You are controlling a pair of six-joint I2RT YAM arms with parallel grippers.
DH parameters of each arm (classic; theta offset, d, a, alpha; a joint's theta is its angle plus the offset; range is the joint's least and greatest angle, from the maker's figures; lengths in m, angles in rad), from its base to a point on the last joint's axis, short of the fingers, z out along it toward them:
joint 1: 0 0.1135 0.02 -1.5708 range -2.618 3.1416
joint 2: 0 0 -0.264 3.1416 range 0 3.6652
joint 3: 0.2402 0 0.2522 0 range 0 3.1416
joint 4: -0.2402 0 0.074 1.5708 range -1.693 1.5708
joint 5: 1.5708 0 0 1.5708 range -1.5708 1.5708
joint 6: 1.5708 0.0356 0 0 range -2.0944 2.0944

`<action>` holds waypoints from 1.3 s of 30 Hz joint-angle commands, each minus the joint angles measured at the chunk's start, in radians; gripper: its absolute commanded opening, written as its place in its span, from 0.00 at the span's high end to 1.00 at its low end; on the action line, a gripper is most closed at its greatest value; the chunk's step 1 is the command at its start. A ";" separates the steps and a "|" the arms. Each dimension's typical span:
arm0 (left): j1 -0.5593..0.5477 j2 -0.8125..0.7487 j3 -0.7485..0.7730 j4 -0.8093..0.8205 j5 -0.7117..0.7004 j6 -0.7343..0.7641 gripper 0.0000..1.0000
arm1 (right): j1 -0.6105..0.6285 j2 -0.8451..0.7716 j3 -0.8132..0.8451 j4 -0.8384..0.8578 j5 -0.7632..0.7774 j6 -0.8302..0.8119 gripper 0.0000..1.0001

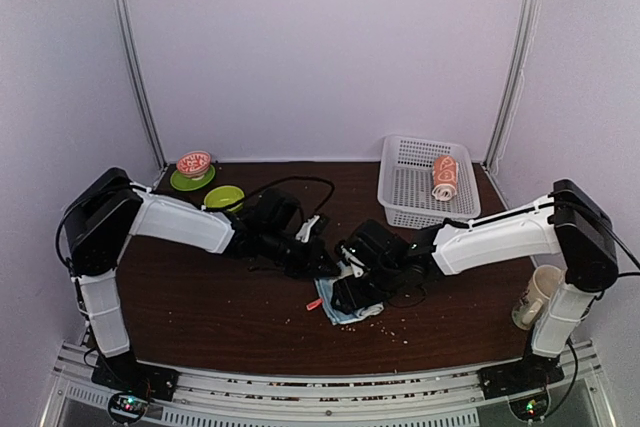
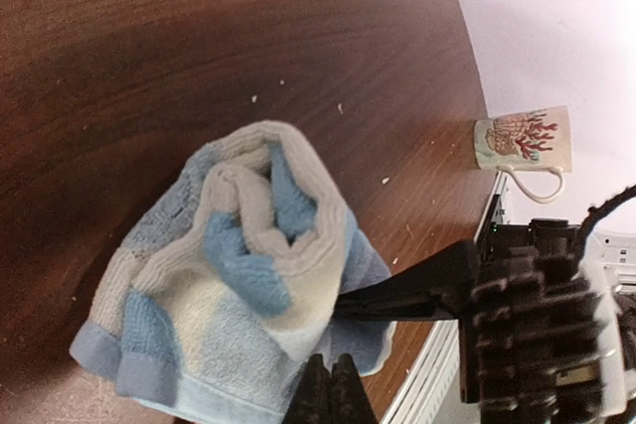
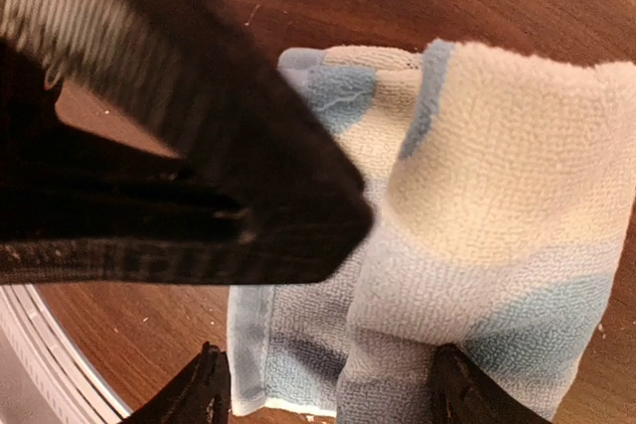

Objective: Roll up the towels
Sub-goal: Roll the towel at the center of the board.

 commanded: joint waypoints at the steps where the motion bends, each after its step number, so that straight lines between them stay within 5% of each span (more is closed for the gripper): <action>1: 0.002 0.031 0.076 0.042 0.021 -0.020 1.00 | 0.003 -0.022 -0.069 0.120 -0.066 -0.001 0.30; 12: 0.000 0.185 0.153 0.106 0.138 -0.065 1.00 | -0.002 -0.022 -0.075 0.133 -0.082 -0.017 0.28; 27: 0.028 0.241 0.118 0.084 0.078 -0.061 1.00 | -0.010 -0.235 -0.075 -0.054 -0.038 -0.054 0.19; 33: 0.027 0.241 0.105 0.077 0.068 -0.056 1.00 | -0.096 -0.316 -0.232 0.109 -0.020 0.102 0.20; 39: 0.031 0.200 0.051 0.068 0.046 -0.041 1.00 | -0.179 -0.233 -0.337 0.376 -0.172 0.233 0.23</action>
